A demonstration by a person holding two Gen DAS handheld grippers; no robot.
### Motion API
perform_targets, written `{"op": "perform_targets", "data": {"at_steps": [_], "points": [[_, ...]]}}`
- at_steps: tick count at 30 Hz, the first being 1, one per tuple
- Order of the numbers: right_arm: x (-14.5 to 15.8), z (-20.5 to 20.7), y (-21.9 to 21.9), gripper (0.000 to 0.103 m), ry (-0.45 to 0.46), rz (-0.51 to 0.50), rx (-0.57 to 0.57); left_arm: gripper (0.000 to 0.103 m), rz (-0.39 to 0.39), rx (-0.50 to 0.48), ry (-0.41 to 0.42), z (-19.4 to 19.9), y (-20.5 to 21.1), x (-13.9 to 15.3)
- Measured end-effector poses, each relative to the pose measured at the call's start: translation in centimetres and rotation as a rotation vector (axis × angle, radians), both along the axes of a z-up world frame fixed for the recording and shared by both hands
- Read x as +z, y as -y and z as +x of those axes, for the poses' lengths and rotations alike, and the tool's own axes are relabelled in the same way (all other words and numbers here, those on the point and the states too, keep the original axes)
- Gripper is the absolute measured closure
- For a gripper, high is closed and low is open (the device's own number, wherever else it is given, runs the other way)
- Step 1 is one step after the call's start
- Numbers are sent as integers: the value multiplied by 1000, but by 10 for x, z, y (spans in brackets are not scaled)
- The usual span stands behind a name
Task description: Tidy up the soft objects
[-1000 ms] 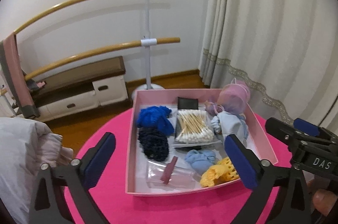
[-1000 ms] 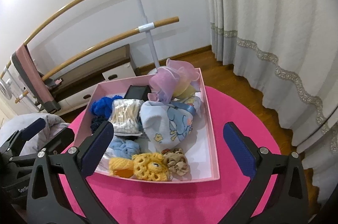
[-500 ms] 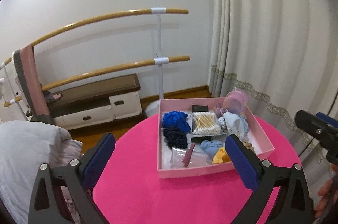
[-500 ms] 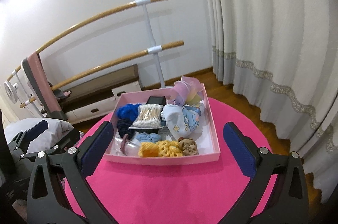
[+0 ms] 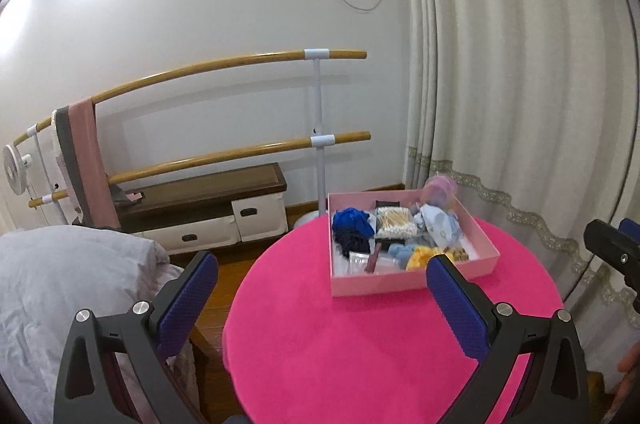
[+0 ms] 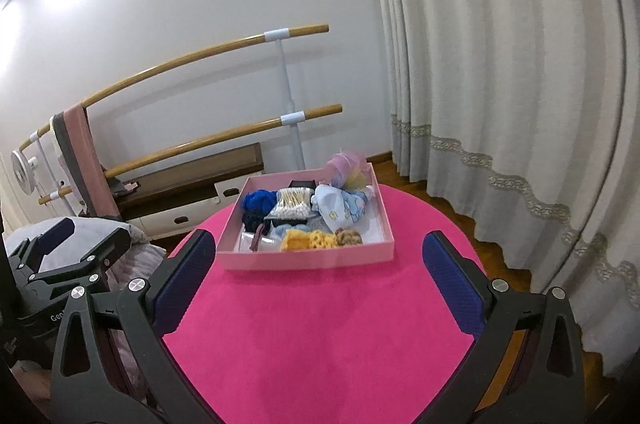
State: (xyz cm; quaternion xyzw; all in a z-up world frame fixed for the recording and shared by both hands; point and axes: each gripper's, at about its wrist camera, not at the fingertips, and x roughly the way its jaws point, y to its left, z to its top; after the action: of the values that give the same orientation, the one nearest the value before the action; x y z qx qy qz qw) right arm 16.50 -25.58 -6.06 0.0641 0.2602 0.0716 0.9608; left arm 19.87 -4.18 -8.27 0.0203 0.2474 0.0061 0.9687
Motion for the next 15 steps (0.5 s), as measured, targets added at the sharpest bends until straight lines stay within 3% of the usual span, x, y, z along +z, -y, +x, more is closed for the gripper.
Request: {"op": "perform_targets", "data": {"at_steps": [15], "points": [[5,-82,-19,0,64,-32,-20,0,-23,-2,25,-119,-11,21]]}}
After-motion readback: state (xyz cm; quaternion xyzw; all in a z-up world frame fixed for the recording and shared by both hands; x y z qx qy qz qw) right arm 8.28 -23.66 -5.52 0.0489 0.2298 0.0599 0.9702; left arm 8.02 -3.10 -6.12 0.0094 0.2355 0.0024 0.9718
